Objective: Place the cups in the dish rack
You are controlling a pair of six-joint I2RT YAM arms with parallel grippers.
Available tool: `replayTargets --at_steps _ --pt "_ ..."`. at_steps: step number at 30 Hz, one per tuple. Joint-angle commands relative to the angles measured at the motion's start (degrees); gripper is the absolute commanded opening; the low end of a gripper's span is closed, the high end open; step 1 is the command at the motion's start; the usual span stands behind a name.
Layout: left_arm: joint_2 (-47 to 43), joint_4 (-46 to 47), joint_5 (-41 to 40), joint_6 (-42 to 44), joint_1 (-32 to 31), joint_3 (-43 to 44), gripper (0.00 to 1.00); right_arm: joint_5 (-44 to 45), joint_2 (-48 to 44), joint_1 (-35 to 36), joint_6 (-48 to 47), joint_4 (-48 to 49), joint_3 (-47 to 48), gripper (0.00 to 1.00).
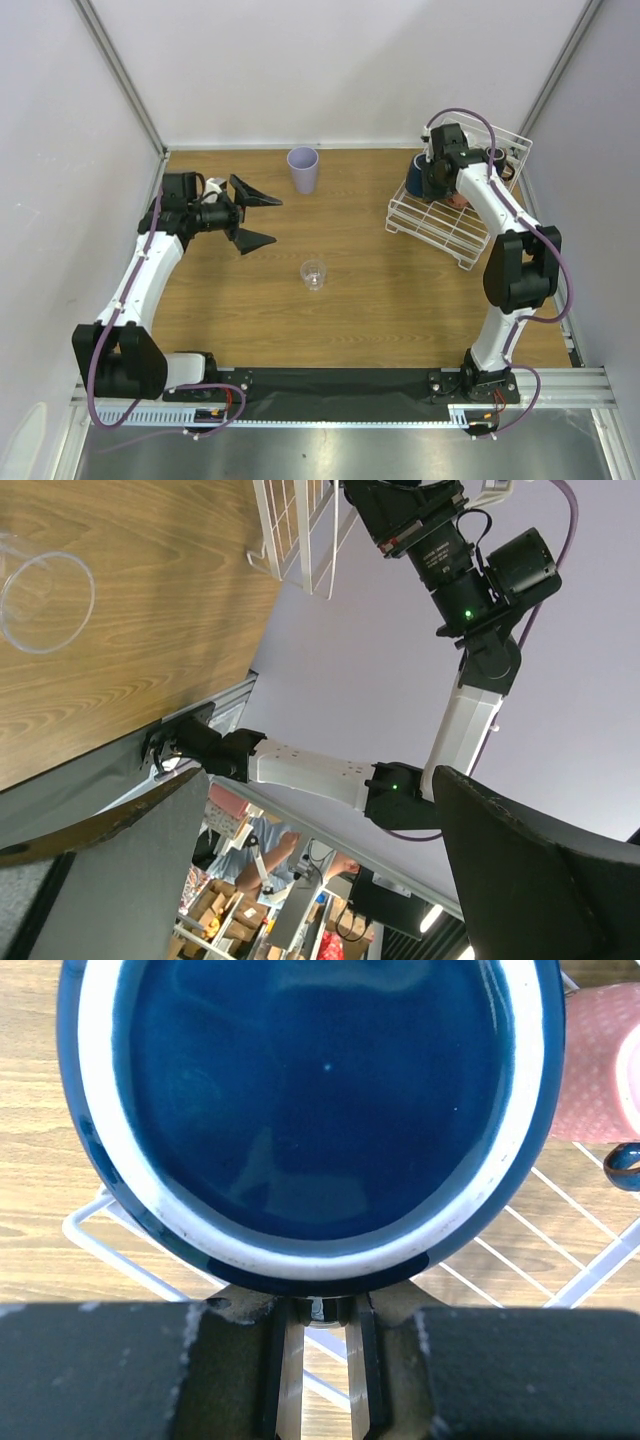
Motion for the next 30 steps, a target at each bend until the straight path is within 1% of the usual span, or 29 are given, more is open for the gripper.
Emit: replayTargets --at_steps 1,9,12,14,15,16,21,23,27,29,30 --pt "-1.1 -2.4 1.8 2.7 0.6 3.1 1.00 2.6 -1.6 0.2 -0.6 4.6 0.2 0.00" --pt "-0.7 -3.9 1.1 3.5 0.6 4.2 1.00 3.2 -1.6 -0.2 -0.6 7.3 -4.6 0.00" --pt "-0.2 -5.2 0.7 5.0 0.6 5.6 1.00 3.0 -0.7 -0.5 -0.6 8.7 -5.4 0.00" --pt "0.5 -8.0 0.0 6.6 0.6 6.6 1.00 2.9 -0.1 -0.7 0.4 9.5 -5.5 0.00" --pt "0.7 -9.2 -0.5 8.7 0.6 7.9 0.99 2.9 0.2 -0.8 0.5 10.1 -5.5 0.00" --pt "1.0 -12.0 -0.8 9.9 0.6 8.6 1.00 3.2 1.0 -0.8 0.5 10.4 -5.3 0.00" --pt "3.4 -20.1 -5.2 17.4 0.5 13.2 1.00 4.1 2.8 -1.0 0.8 11.6 -4.9 0.00" --pt "3.8 -22.5 -6.3 19.6 0.3 13.8 1.00 4.2 3.9 -1.0 1.2 11.8 -5.1 0.02" --pt "4.1 -23.5 -7.7 21.1 -0.6 14.2 1.00 4.9 4.9 -0.8 1.6 12.7 -5.5 0.05" --pt "5.2 -26.0 -8.7 23.8 -1.9 15.4 1.00 5.2 5.2 -0.7 2.0 12.5 -5.6 0.10" --pt "7.4 -30.0 -10.1 25.3 -3.2 17.8 1.00 5.3 5.2 -0.7 2.3 12.6 -5.7 0.13"
